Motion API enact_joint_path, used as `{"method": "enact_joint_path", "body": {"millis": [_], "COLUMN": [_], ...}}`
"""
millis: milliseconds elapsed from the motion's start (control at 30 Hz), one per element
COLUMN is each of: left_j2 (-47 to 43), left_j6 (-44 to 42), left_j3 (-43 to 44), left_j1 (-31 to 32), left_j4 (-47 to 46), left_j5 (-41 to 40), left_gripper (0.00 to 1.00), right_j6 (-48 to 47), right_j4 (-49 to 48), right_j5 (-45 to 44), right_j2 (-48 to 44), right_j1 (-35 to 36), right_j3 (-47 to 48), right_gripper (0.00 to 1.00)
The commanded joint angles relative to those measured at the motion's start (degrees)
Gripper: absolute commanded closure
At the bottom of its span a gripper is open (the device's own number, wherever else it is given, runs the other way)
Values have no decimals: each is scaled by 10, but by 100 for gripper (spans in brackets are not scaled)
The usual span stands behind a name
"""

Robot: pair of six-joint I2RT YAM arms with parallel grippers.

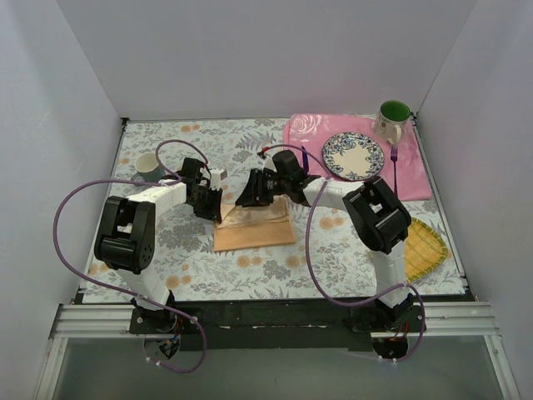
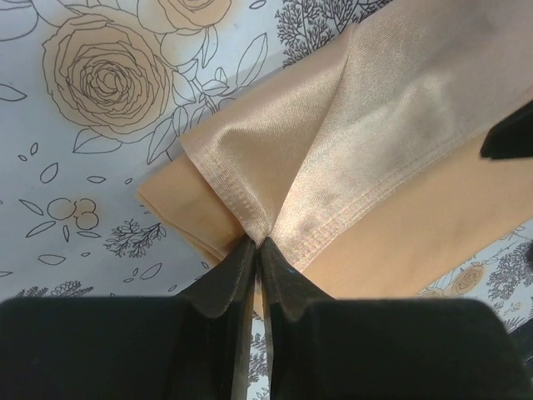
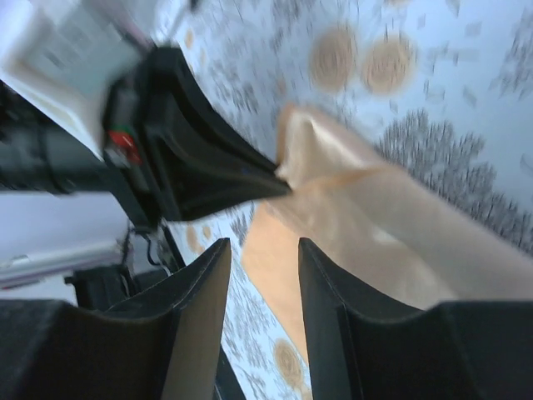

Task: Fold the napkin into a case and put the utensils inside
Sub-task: Smooth out the 2/3-rectangle-folded napkin at the center of the board.

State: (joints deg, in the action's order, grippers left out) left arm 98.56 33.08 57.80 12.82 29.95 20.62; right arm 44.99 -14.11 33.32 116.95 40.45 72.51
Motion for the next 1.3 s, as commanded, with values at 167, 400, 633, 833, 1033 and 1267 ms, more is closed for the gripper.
{"method": "enact_joint_path", "body": {"millis": [167, 400, 633, 833, 1033, 1267], "left_j2": [9, 11, 8, 1, -2, -55], "left_j6": [2, 5, 3, 0, -2, 15], "left_j3": [-26, -31, -35, -41, -47, -30], "left_j1": [1, 0, 1, 1, 1, -18], "left_j4": [-19, -24, -24, -24, -27, -26], "left_j5": [-15, -11, -12, -16, -12, 22], "left_gripper": [89, 88, 87, 87, 85, 56], "right_j6": [135, 153, 165, 173, 157, 141], "right_j4": [-90, -94, -116, -116, -105, -91], "right_j5": [-11, -24, -29, -40, -49, -53], "right_j2": [65, 92, 109, 129, 157, 169], "right_j1": [-5, 1, 6, 9, 11, 11], "right_j3": [62, 77, 92, 102, 104, 84], "right_gripper": [57, 61, 64, 67, 69, 70]}}
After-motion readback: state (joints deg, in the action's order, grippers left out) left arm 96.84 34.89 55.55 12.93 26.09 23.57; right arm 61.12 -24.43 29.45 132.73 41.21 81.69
